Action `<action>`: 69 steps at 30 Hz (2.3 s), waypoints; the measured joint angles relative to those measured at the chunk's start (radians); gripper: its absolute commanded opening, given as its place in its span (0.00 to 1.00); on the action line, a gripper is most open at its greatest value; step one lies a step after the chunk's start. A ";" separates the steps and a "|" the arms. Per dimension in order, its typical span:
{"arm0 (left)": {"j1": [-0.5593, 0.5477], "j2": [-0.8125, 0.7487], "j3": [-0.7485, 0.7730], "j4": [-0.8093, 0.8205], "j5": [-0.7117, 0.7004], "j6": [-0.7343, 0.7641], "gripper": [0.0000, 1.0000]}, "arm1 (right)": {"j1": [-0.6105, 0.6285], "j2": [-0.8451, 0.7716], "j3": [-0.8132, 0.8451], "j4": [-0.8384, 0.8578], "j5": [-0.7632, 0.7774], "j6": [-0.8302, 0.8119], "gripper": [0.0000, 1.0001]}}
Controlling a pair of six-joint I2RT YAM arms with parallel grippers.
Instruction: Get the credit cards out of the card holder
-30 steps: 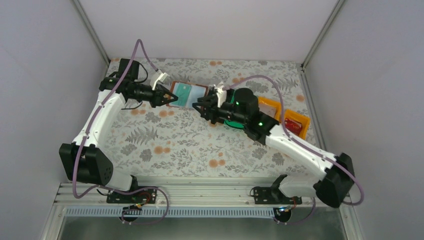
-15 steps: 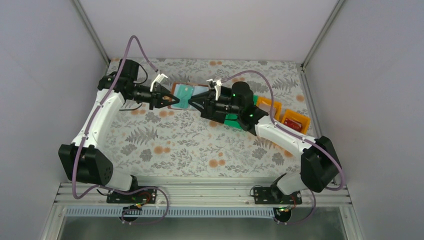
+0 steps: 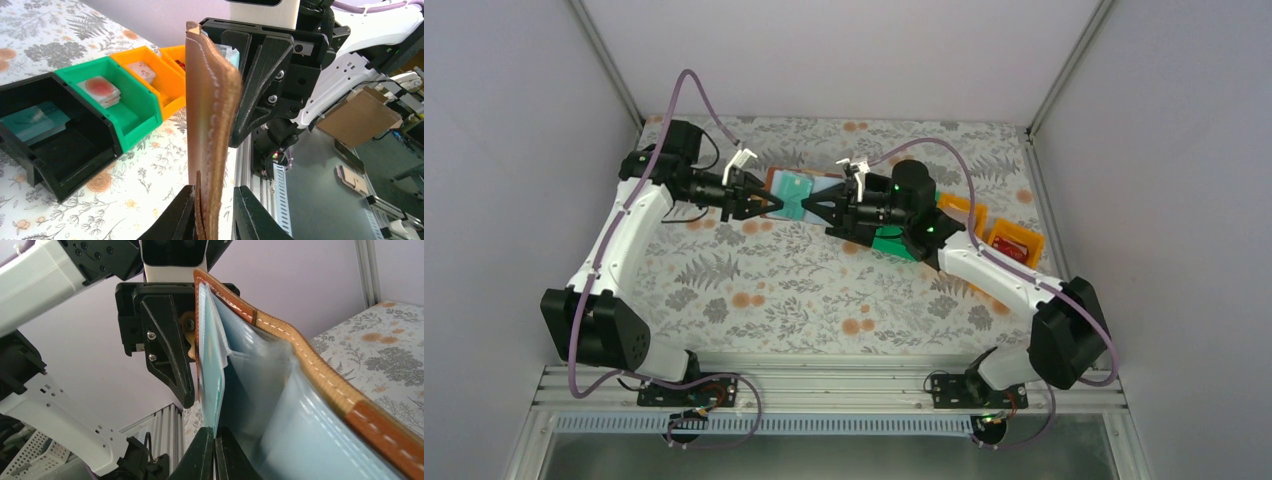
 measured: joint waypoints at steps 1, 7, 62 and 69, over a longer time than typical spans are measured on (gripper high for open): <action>0.000 0.000 0.000 -0.003 0.004 0.003 0.19 | 0.000 -0.006 0.000 -0.011 0.000 -0.010 0.04; -0.005 0.000 0.002 -0.011 0.006 0.005 0.16 | 0.000 -0.020 0.042 -0.157 0.000 -0.112 0.04; -0.002 0.000 0.017 -0.122 0.055 0.158 0.16 | -0.003 -0.019 0.101 -0.256 -0.090 -0.210 0.04; -0.015 0.000 0.017 -0.106 0.056 0.137 0.05 | -0.013 -0.091 0.071 -0.306 -0.046 -0.235 0.04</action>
